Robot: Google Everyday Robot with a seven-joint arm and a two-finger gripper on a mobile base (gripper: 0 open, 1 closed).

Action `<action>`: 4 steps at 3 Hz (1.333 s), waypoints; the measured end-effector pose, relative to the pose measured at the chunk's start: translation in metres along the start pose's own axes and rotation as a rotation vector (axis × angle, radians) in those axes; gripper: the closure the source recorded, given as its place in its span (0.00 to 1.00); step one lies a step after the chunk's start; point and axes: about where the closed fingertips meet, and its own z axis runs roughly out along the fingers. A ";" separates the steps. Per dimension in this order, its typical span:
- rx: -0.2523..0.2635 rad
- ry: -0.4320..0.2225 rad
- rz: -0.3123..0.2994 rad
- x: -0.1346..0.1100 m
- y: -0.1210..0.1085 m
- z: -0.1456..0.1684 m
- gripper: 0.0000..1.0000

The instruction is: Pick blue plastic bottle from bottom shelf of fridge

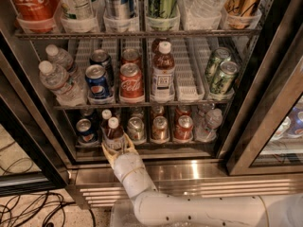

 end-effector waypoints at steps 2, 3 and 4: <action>-0.166 0.092 0.108 -0.002 -0.001 -0.046 1.00; -0.179 0.096 0.126 -0.003 -0.009 -0.051 1.00; -0.179 0.094 0.125 0.002 -0.009 -0.051 1.00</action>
Offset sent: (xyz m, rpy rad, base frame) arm -0.0734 -0.0300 -0.0027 0.0714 0.2159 0.3280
